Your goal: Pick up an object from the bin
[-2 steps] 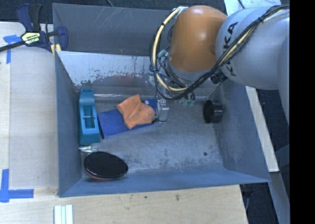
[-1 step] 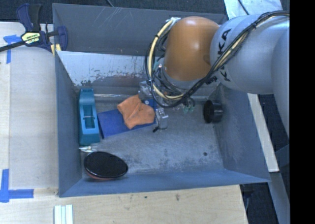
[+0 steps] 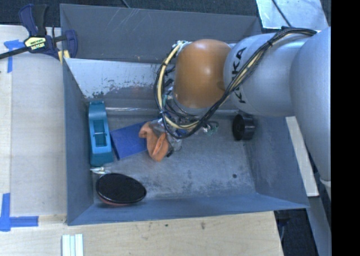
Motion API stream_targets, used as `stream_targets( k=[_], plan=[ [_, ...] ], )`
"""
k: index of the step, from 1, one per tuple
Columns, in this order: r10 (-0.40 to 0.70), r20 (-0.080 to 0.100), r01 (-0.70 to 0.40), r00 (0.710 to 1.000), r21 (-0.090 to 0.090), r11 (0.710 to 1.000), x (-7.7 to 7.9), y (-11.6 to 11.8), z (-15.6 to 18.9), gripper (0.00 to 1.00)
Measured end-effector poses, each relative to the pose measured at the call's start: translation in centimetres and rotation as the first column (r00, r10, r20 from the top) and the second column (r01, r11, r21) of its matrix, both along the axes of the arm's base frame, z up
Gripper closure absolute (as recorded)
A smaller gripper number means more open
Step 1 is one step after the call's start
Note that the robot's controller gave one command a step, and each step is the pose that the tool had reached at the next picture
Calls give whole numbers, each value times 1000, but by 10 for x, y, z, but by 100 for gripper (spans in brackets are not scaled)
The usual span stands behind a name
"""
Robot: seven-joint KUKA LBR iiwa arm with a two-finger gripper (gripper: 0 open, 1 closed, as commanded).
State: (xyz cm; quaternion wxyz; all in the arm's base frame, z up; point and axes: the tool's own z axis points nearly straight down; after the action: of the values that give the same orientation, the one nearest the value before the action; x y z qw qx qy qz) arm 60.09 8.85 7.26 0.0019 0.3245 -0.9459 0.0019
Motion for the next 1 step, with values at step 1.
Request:
stream_targets(
  k=[1],
  plan=[
    [-1,0,1,1000,0,1000,0,0,0,100]
  ],
)
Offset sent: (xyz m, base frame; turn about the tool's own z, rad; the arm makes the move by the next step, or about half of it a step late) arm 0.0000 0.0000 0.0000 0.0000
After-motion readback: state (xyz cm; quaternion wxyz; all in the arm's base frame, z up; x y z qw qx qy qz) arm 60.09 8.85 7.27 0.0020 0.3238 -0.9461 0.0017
